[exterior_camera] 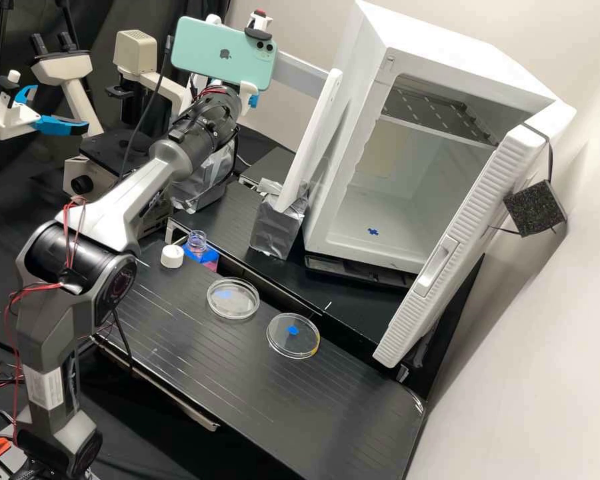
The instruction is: Use the pipette
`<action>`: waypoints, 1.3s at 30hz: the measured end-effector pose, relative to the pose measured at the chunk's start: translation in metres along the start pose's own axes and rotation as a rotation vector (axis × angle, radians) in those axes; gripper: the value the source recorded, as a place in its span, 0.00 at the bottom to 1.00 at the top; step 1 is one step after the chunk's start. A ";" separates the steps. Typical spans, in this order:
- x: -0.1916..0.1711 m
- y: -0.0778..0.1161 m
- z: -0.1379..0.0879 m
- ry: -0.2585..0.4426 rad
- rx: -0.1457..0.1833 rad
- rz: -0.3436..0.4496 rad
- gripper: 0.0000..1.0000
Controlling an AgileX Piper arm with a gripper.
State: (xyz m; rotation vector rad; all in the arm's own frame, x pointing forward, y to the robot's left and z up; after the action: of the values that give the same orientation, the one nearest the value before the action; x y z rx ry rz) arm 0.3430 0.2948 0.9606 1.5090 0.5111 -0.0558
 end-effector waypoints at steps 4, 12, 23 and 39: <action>0.002 0.000 0.002 -0.004 0.015 -0.001 0.00; 0.005 -0.001 0.006 -0.020 0.007 -0.005 0.00; 0.010 0.003 0.025 -0.056 0.028 0.004 0.00; 0.014 -0.006 0.037 -0.070 0.025 -0.019 0.00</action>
State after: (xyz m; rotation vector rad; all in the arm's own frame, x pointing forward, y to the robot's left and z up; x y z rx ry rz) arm 0.3637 0.2630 0.9496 1.5211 0.4706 -0.1295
